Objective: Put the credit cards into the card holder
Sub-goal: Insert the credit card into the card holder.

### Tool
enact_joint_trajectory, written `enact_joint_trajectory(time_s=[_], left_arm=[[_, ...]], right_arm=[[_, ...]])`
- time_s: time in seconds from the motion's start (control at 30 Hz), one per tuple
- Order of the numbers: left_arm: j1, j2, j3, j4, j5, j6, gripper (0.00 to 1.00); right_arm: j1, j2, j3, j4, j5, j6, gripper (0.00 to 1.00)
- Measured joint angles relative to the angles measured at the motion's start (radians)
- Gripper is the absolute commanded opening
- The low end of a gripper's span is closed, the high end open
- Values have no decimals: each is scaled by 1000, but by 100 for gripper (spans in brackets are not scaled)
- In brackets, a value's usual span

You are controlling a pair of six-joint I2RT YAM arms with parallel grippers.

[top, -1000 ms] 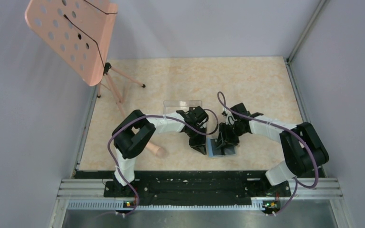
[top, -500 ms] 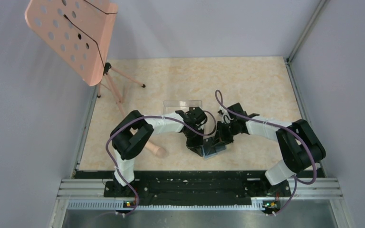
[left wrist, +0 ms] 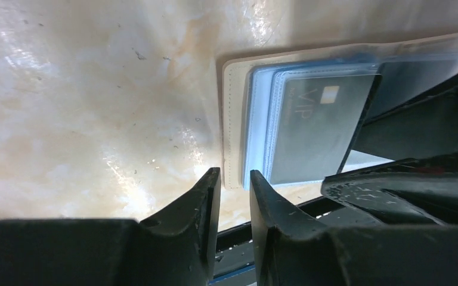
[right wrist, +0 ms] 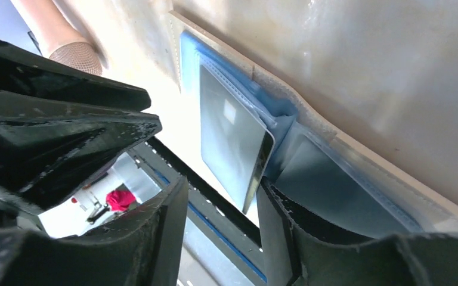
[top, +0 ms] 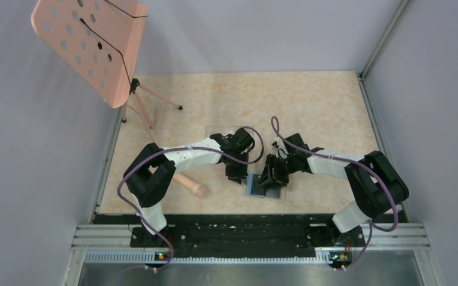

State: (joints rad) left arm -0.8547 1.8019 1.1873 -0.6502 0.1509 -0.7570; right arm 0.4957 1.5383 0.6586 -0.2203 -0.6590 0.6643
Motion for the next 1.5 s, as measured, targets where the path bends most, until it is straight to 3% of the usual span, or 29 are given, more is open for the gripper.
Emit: enact_joint_trajectory(time_s=[0.2,0.37,0.47,0.77,0.9,1.27,1.5], left_arm=[[8,-39,-1,11,5,-3,36],[8,-44,-34,76,59,-23,36],[8,-44,-53,117,93,-38,36],[19,-43,-85,229,164,-78,38],[24,-29,-95,253,175,-86,39],[27,24,-76,233,172,-77,44],[21,38,-51,206,169,-58,41]], right_arm=[[2,-17,-8,-3,-8,19,64],[2,-53,7,-84,29,-17,65],[3,-71,32,-125,54,-42,57],[6,-43,45,-141,67,-82,14],[6,-20,45,-145,83,-97,3],[6,49,42,-127,93,-113,0],[6,61,42,-117,75,-115,0]])
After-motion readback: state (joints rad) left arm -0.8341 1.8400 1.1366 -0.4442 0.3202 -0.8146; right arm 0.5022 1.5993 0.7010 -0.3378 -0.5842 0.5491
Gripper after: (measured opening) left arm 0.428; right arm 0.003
